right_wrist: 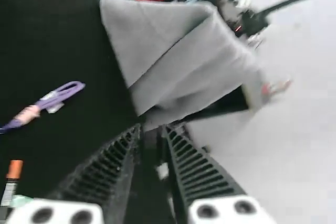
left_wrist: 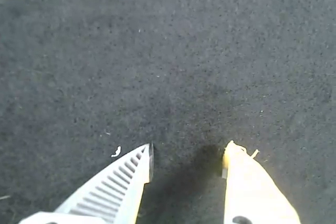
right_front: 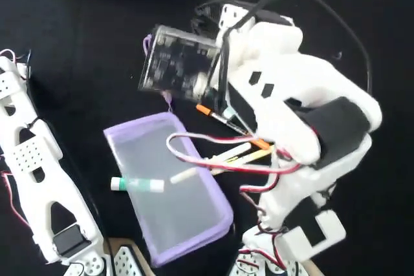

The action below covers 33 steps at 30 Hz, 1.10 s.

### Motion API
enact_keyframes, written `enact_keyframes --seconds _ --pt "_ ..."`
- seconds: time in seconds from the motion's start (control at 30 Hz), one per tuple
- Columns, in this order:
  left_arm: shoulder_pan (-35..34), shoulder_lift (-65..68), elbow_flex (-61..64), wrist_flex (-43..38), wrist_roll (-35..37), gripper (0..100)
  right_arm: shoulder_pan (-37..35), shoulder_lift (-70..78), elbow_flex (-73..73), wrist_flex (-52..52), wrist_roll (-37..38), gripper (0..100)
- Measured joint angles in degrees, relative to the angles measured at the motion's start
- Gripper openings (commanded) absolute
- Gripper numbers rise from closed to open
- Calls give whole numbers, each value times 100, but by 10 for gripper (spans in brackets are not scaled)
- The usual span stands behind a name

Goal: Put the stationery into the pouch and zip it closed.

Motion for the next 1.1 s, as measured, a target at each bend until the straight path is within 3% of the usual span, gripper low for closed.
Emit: enact_keyframes --seconds 0.23,0.47,0.8,0.97,1.1 --pt "0 0 0 0 0 234 466 -26 1846 -519 -2057 201" --pt "0 0 0 0 0 234 466 -18 4088 -1354 -2338 203" --pt "0 0 0 0 0 234 176 -9 7033 -4396 -3341 204" --pt "0 0 0 0 0 234 -132 396 7516 -5468 -3604 205" --pt "0 0 0 0 0 234 -185 1213 7244 -5635 -4149 205"
